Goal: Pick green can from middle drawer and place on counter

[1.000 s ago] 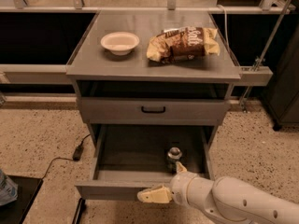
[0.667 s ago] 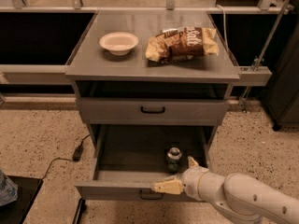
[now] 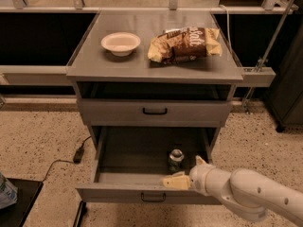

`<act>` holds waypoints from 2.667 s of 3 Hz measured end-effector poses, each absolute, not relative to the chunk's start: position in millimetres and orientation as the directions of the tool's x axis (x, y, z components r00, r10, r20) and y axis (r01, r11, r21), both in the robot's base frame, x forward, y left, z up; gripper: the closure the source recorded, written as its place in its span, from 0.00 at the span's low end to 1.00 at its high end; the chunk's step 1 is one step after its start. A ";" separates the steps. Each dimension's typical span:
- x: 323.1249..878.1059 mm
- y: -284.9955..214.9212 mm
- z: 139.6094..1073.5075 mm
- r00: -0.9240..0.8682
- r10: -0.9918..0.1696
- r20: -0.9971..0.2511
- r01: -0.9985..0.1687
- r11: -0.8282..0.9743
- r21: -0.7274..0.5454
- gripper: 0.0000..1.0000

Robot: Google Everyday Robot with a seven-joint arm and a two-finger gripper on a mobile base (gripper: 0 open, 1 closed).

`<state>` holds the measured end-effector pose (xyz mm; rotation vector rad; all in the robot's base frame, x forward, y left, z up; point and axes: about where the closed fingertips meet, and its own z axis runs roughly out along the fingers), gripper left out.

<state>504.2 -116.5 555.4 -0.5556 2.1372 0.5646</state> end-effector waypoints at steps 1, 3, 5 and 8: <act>551.8 -151.8 526.3 -0.583 -0.148 -0.799 -0.515 0.828 0.222 0.00; 607.3 -176.9 501.6 -0.588 -0.108 -0.801 -0.477 0.847 0.235 0.00; 624.6 -106.8 430.3 -0.621 -0.206 -0.756 -0.590 0.759 0.277 0.00; 624.6 -106.7 430.3 -0.621 -0.206 -0.756 -0.590 0.759 0.277 0.42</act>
Offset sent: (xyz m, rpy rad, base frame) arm 0.1493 -0.0842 -0.0852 0.0472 0.0437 -0.1393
